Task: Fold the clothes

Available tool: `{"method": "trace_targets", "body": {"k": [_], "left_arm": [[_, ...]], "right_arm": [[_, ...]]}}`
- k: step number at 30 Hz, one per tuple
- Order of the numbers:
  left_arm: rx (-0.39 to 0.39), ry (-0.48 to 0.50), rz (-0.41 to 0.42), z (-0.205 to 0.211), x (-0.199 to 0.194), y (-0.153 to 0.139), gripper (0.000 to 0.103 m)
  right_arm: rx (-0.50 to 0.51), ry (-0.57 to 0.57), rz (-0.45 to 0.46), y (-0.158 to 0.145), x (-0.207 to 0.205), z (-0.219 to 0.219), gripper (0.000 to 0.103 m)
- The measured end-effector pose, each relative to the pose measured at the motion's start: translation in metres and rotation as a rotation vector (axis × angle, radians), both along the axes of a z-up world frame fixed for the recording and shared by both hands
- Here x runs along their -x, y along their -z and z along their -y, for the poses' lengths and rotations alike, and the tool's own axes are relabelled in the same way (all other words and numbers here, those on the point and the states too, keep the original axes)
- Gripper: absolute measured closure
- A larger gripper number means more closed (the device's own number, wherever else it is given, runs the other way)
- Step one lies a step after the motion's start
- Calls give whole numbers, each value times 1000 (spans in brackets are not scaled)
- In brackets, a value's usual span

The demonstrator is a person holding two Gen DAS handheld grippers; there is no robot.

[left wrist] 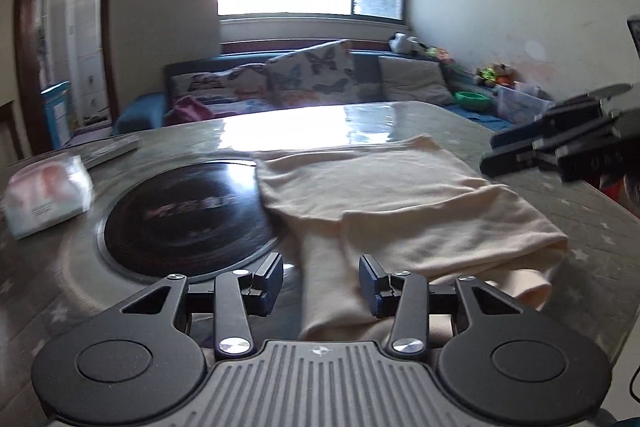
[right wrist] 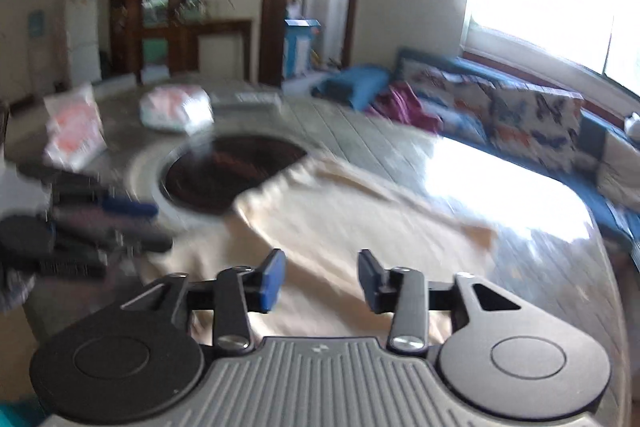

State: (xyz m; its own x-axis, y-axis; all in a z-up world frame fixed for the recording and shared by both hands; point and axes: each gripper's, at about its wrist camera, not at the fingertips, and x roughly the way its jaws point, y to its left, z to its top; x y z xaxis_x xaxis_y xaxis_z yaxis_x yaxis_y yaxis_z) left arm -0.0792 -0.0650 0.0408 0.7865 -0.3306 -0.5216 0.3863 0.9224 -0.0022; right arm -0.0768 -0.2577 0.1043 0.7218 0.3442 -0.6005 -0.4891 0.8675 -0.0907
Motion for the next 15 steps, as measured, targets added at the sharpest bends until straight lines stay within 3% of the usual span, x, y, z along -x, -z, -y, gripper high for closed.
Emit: {"method": "trace_targets", "body": {"k": [5,11,13,15], "left_arm": [[-57,46,-37,27,-19,12,65],[-118,64,-51,39,-27,23,83],[-121,51,-47,39,-27,21,97],[-120,45,-30,40,-27,14,99]], "right_arm": [[52,76,-39,24,20,31,43],[15,156,-71,44,42,65,36],[4,171,-73,48,46,72,34],[-11,180,-73,50,47,75,34]]}}
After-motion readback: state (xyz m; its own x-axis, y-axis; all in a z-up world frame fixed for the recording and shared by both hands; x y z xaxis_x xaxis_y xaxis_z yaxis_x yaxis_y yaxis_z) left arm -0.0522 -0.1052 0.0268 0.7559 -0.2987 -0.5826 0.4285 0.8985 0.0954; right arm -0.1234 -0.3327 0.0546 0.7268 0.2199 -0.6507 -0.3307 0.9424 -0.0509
